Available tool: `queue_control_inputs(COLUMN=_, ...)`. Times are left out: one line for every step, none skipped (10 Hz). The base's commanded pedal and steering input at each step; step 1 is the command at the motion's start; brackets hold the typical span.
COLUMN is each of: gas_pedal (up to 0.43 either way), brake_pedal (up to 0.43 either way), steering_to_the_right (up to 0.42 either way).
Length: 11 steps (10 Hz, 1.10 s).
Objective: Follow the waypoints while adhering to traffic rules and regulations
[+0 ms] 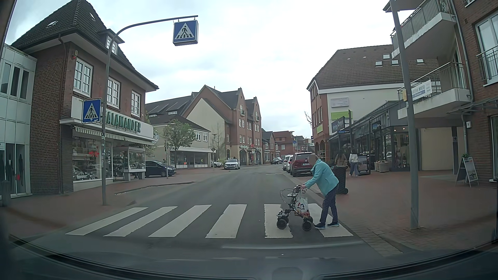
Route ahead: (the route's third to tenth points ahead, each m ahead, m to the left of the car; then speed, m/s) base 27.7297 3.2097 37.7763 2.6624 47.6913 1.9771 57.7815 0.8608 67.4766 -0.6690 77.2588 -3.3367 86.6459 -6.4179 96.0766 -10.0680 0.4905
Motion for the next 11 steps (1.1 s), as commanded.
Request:
queue_control_inputs(gas_pedal=0.0, brake_pedal=0.165, steering_to_the_right=-0.006)
queue_control_inputs(gas_pedal=0.0, brake_pedal=0.159, steering_to_the_right=-0.006)
queue_control_inputs(gas_pedal=0.0, brake_pedal=0.152, steering_to_the_right=-0.006)
queue_control_inputs(gas_pedal=0.0, brake_pedal=0.134, steering_to_the_right=-0.006)
queue_control_inputs(gas_pedal=0.0, brake_pedal=0.11, steering_to_the_right=-0.006)
queue_control_inputs(gas_pedal=0.0, brake_pedal=0.079, steering_to_the_right=-0.006)
queue_control_inputs(gas_pedal=0.0, brake_pedal=0.037, steering_to_the_right=-0.006)
queue_control_inputs(gas_pedal=0.0, brake_pedal=0.024, steering_to_the_right=-0.006)
queue_control_inputs(gas_pedal=0.0, brake_pedal=0.024, steering_to_the_right=-0.006)
queue_control_inputs(gas_pedal=0.0, brake_pedal=0.024, steering_to_the_right=-0.006)
queue_control_inputs(gas_pedal=0.0, brake_pedal=0.024, steering_to_the_right=-0.006)
